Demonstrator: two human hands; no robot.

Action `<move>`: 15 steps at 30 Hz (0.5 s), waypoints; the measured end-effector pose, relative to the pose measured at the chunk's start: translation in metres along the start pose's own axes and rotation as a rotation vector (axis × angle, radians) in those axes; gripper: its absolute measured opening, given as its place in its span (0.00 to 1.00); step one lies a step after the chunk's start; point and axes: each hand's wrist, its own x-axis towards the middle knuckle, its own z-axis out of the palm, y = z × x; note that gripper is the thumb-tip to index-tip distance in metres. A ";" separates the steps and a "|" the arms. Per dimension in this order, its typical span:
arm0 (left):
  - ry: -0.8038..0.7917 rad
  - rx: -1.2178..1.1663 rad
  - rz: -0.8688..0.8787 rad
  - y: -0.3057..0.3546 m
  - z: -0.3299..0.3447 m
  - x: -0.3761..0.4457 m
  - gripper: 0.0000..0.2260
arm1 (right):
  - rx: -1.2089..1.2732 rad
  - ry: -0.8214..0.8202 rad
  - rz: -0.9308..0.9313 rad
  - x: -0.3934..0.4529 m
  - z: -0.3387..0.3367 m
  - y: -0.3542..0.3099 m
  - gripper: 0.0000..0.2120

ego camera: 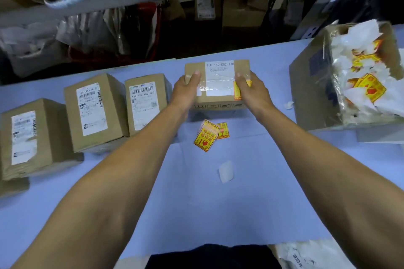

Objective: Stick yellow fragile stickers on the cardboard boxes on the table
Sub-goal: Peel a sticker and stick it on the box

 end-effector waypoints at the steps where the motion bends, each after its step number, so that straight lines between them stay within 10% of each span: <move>1: 0.006 0.005 -0.006 -0.004 -0.001 0.002 0.21 | -0.007 -0.015 0.004 0.002 0.003 0.003 0.24; 15: 0.077 0.137 0.059 -0.002 -0.010 -0.002 0.17 | -0.173 0.057 -0.019 0.001 0.010 -0.003 0.29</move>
